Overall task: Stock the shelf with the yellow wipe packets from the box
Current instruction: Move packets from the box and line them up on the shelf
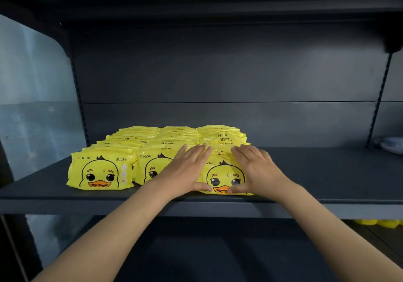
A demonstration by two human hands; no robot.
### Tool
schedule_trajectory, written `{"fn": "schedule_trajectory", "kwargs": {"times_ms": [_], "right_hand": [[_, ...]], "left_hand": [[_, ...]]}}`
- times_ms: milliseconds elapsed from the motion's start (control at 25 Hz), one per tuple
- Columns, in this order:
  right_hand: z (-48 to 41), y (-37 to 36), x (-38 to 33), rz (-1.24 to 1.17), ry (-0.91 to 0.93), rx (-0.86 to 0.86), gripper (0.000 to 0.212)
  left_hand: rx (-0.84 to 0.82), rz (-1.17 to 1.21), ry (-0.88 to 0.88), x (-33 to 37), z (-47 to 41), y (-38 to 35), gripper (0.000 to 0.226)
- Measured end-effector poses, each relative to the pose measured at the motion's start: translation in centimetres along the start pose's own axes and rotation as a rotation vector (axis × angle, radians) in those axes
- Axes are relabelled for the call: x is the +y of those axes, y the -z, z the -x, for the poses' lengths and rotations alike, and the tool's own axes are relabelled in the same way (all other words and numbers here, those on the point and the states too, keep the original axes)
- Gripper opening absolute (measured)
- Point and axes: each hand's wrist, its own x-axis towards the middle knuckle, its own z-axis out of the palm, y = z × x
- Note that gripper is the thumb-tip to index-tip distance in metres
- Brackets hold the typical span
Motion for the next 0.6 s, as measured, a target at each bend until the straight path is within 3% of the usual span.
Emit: {"fn": "schedule_trajectory", "kwargs": {"times_ms": [240, 480, 600], "right_hand": [[-0.1, -1.8, 1.6, -0.047, 0.026, 0.020, 0.099], [-2.6, -4.5, 2.9, 0.029, -0.038, 0.036, 0.098], [-4.2, -5.3, 3.7, 0.038, 0.028, 0.069, 0.101]], "left_hand": [[-0.010, -0.078, -0.034, 1.3, -2.6, -1.2, 0.114], [0.003, -0.210, 0.092, 2.2, -5.2, -3.0, 0.116], [-0.025, -0.219, 0.189, 2.3, -6.5, -3.6, 0.109]]}}
